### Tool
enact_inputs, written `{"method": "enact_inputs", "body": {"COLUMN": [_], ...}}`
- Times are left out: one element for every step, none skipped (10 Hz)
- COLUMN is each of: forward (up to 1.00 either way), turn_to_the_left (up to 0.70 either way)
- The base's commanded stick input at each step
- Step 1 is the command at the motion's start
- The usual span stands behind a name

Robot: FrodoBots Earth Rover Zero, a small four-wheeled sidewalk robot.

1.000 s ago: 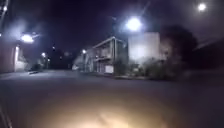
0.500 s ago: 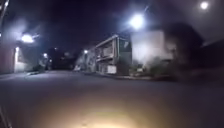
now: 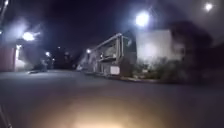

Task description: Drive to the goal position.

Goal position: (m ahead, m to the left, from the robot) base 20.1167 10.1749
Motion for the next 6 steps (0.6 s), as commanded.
{"method": "enact_inputs", "body": {"forward": [0.85, 0.85, 0.85, 0.85, 0.85, 0.85], "turn_to_the_left": [0.00, 0.00, 0.00, 0.00, 0.01, 0.01]}}
